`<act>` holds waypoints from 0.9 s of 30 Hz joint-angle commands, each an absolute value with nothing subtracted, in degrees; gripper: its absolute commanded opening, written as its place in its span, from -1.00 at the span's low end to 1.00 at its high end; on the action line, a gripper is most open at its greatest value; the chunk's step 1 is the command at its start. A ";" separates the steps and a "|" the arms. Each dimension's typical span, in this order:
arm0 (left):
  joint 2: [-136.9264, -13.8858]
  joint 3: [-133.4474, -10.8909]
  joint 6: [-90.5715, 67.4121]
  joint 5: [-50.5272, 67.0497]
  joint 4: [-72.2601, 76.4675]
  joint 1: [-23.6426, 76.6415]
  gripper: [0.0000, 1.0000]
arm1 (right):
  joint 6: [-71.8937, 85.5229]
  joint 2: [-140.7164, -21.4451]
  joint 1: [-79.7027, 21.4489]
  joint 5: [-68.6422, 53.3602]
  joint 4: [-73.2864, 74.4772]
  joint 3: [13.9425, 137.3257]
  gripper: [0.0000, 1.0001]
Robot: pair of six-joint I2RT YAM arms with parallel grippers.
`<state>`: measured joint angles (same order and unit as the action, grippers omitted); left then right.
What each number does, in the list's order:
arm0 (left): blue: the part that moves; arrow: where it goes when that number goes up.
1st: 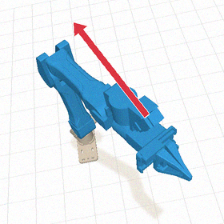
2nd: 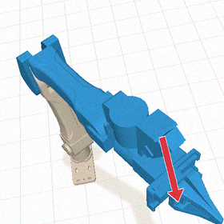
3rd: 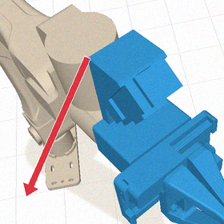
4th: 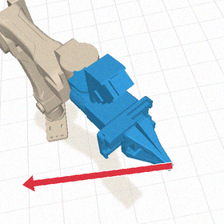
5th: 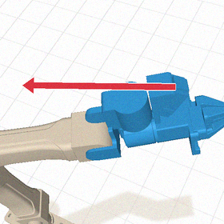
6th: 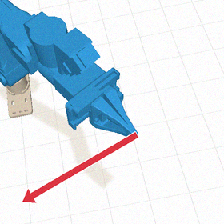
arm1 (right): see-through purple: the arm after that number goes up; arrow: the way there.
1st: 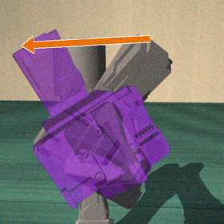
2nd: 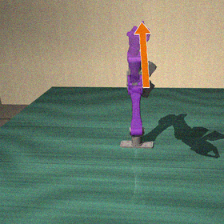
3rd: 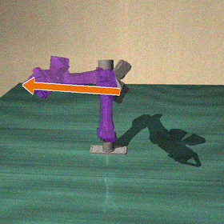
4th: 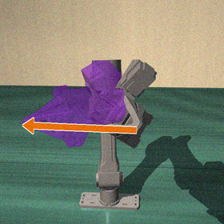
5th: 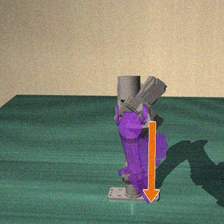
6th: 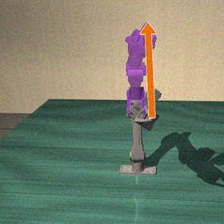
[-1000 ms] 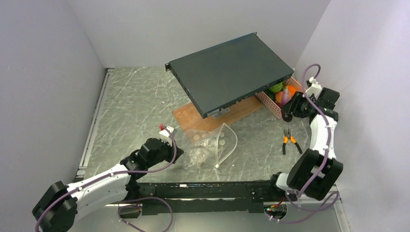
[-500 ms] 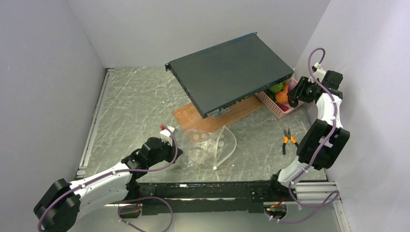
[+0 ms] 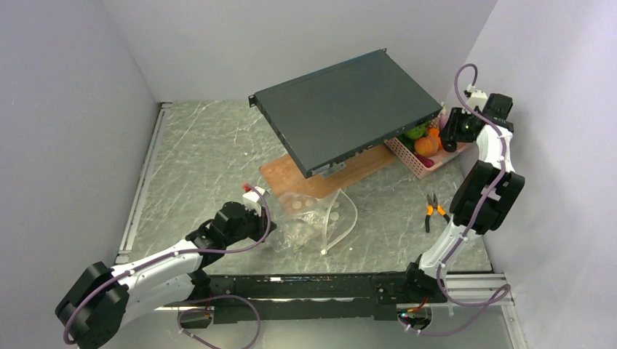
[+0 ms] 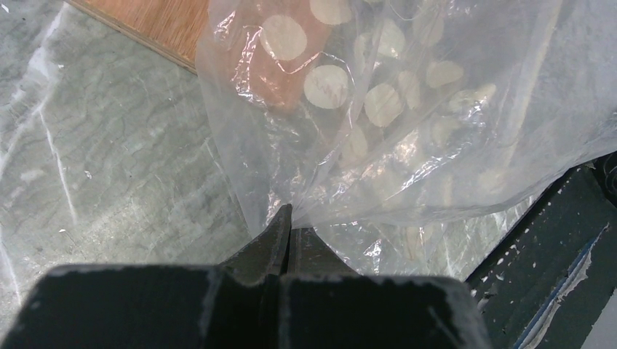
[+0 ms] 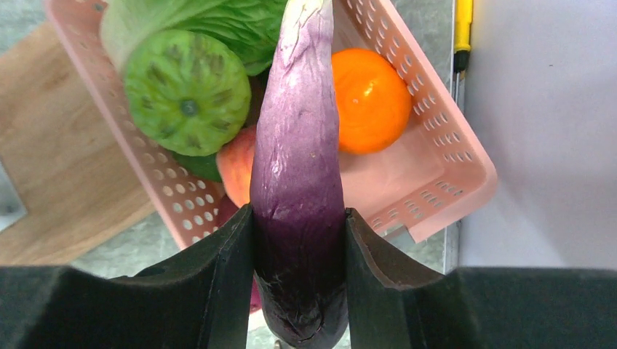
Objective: Open the zip-top bag and remove the fake food
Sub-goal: Place the fake vegetable in the bin.
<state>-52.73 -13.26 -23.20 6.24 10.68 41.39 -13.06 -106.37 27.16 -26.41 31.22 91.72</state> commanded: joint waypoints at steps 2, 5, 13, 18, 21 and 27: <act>-52.44 -15.55 -21.80 8.08 13.32 40.65 -1.00 | -17.18 -109.74 26.19 -23.54 32.79 95.39 -0.70; -52.27 -15.36 -21.64 8.14 13.19 40.36 -1.00 | -17.36 -110.96 26.18 -22.92 32.51 96.00 -0.52; -53.45 -15.95 -21.37 9.43 13.68 39.57 -1.00 | -17.36 -112.26 26.13 -21.69 31.75 96.43 0.27; -54.13 -16.26 -21.45 10.21 14.02 39.20 -1.00 | -17.06 -112.24 26.18 -22.14 31.76 96.82 0.51; -54.15 -16.42 -21.60 10.49 14.06 39.05 -1.00 | -16.81 -111.79 26.18 -22.41 31.90 96.92 0.53; -53.26 -15.91 -21.97 10.71 14.48 38.97 -1.00 | -16.24 -108.24 26.40 -23.07 31.53 94.42 0.54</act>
